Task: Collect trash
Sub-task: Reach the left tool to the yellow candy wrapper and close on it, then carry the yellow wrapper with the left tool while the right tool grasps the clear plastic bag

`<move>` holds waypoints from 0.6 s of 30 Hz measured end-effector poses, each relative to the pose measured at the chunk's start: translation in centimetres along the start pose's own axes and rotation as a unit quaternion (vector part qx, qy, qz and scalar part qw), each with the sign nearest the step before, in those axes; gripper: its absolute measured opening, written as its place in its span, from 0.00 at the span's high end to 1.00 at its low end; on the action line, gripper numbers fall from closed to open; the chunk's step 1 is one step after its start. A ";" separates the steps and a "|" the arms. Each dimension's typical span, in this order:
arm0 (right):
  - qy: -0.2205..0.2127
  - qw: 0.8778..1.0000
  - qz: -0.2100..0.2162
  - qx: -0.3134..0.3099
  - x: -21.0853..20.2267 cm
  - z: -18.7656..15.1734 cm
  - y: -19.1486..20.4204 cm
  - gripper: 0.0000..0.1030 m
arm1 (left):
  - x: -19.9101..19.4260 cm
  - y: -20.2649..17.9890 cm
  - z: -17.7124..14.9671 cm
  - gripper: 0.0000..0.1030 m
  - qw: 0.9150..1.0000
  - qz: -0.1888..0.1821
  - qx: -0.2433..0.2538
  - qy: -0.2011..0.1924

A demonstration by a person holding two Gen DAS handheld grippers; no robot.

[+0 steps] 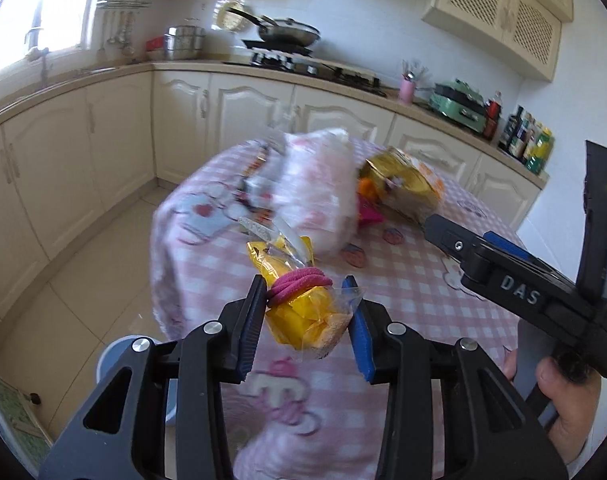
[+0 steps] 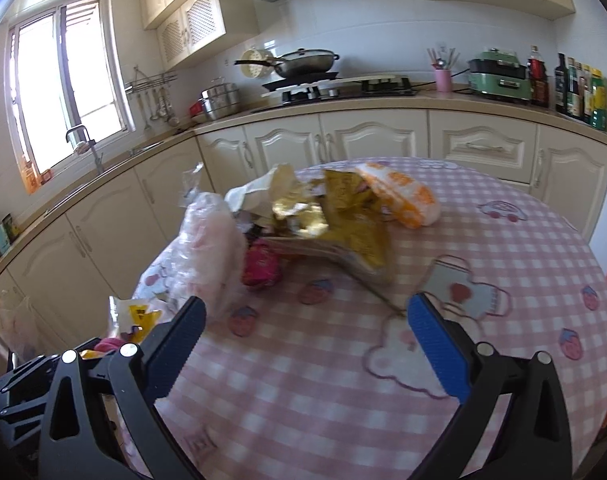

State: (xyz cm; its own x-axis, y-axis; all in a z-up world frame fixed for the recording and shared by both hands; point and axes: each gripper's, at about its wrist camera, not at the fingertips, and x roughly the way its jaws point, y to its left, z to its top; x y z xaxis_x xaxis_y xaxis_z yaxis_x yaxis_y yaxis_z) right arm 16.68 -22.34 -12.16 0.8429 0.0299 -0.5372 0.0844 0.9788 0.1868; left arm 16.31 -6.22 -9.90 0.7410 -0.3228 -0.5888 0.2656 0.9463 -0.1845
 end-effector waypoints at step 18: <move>0.063 0.997 -0.004 -0.055 9.7 3.0 9.7 0.53 | -2.9 11.4 0.1 0.64 0.992 0.084 -0.086 -0.035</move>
State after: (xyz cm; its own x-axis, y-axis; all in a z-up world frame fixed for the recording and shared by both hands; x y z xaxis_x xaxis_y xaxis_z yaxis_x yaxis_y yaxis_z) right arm 27.24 -13.10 -13.12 0.7690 0.0401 -0.6379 0.0261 0.9952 0.0940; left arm 17.25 5.49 -10.19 0.8090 -0.1540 -0.5672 0.0292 0.9744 -0.2230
